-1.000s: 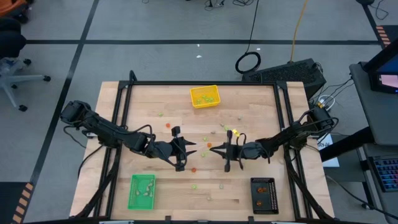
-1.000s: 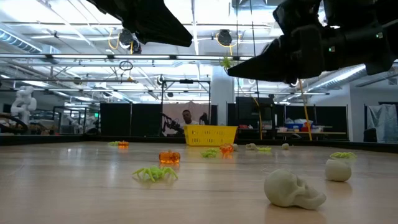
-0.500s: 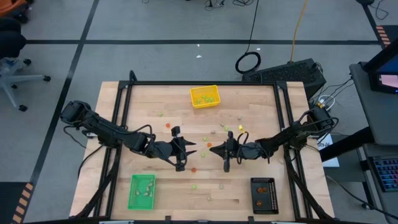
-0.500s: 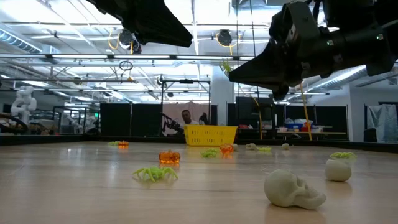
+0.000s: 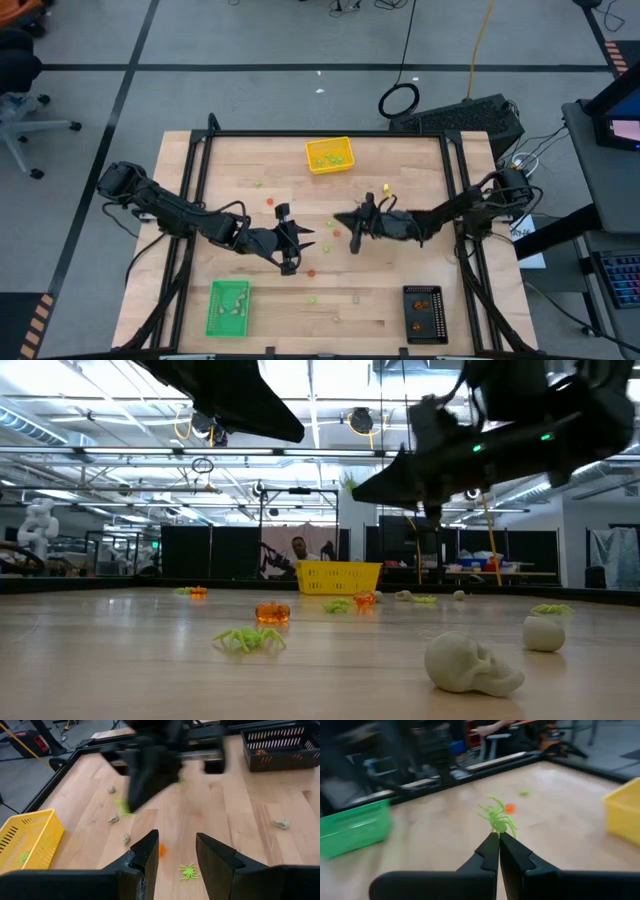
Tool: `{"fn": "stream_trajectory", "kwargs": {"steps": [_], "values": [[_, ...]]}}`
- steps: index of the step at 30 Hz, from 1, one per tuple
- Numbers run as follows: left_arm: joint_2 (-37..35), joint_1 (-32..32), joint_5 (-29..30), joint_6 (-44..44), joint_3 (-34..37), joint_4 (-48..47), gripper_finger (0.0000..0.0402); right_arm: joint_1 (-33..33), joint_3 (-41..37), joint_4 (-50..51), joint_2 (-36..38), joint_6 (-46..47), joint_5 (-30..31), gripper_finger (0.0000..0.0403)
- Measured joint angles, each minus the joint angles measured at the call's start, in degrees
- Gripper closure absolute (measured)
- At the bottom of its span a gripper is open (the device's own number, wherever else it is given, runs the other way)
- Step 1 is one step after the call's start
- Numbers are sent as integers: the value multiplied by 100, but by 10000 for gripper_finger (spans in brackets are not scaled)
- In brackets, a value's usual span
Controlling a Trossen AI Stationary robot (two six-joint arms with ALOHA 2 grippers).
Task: Sort Halloween decoration
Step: Put the green spider toy into the yellow bin
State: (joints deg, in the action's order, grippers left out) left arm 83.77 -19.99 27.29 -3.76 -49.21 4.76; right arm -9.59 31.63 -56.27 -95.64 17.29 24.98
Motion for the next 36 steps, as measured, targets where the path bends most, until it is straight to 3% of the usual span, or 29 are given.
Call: {"fn": "stream_trajectory", "kwargs": {"steps": [4, 8, 13, 16, 21, 27, 36], "values": [[0, 0, 11, 19, 0, -121, 269, 719, 259, 624, 0, -96, -578, 403], [0, 9, 137, 20, 0, -260, 269, 1463, 956, 2216, 0, -269, -1149, 403], [0, 15, 195, 20, 0, -294, 269, 2251, 2067, 4359, 0, -931, -1179, 403], [0, 13, 195, 10, 0, -295, 269, 2648, 2622, 5044, 0, -1349, -1185, 403], [0, 13, 195, 4, 0, -283, 269, 3237, 3104, 5257, -53, -1841, -1503, 403], [0, 13, 195, 1, 0, -276, 269, 3661, 3112, 5200, -495, -1715, -2078, 403], [0, -2, 164, -1, 0, -298, 269, 3690, 3110, 5086, -946, -1347, -1963, 382]]}}
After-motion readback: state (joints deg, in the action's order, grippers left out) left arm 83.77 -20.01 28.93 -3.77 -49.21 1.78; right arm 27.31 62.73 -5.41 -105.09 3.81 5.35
